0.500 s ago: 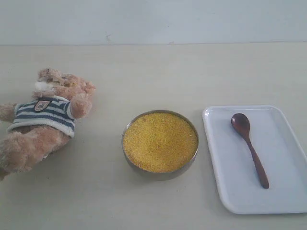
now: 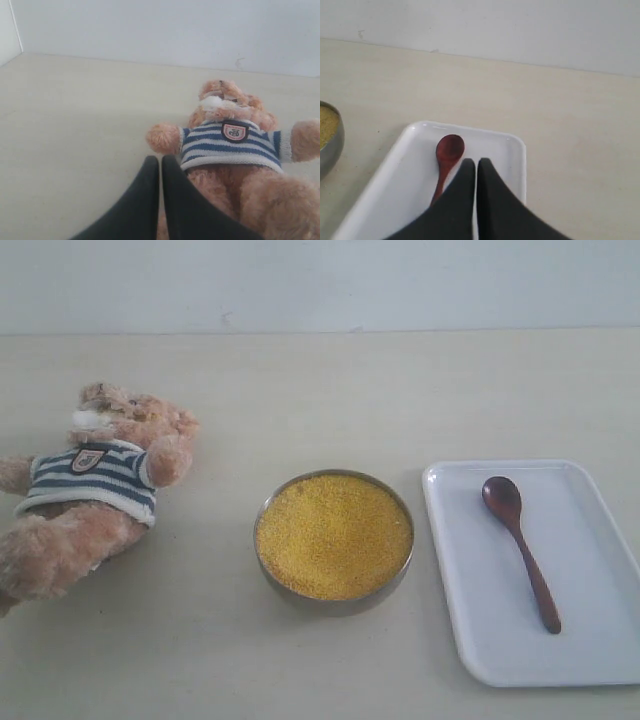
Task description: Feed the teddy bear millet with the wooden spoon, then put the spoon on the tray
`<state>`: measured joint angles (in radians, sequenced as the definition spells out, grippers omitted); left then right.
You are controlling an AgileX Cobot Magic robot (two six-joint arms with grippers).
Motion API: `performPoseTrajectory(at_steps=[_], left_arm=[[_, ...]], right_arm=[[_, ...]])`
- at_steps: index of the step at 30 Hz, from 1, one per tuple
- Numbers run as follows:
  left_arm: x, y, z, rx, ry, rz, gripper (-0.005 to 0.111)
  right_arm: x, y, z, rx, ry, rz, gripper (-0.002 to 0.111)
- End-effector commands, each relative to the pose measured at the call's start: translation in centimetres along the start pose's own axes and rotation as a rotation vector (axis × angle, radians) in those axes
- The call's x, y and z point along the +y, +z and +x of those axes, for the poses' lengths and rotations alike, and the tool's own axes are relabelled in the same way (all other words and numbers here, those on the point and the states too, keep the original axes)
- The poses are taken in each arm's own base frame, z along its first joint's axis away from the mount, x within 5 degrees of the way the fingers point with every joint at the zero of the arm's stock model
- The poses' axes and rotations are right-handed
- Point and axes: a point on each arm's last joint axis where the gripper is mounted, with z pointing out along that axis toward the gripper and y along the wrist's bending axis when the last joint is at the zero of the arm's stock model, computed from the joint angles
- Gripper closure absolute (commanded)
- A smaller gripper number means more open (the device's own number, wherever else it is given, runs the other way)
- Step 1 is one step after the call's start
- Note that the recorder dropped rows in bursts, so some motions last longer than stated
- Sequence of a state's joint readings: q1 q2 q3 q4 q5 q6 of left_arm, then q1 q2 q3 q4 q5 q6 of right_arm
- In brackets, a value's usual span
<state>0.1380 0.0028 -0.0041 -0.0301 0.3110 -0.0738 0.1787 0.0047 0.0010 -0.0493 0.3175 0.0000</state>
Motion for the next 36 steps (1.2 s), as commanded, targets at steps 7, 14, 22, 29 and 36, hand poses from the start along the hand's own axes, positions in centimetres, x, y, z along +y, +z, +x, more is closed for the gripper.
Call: performPoseTrajectory(at_steps=[7, 14, 22, 29, 36], left_arm=[[0.0, 0.0, 0.1, -0.002, -0.008, 0.0, 0.103], [0.0, 0.0, 0.1, -0.004, -0.004, -0.001, 0.103], [-0.2, -0.4, -2.6, -0.294, -0.219, 0.052, 0.103], [1.2, -2.8, -6.6, -0.792, -0.706, 0.148, 0.103], [-1.5, -4.9, -12.8, -0.877, -0.306, 0.258, 0.103]], right_arm=[[0.1, -1.0, -4.0, -0.458, -0.296, 0.06, 0.107], [0.3, -4.1, -7.6, -0.987, 0.035, -0.056, 0.107], [-0.8, -2.5, -10.5, -0.739, 0.42, -0.094, 0.107], [-0.7, 0.4, -19.6, -0.75, 0.325, -0.095, 0.107], [0.0, 7.9, -24.7, -0.407, 0.282, -0.089, 0.107]])
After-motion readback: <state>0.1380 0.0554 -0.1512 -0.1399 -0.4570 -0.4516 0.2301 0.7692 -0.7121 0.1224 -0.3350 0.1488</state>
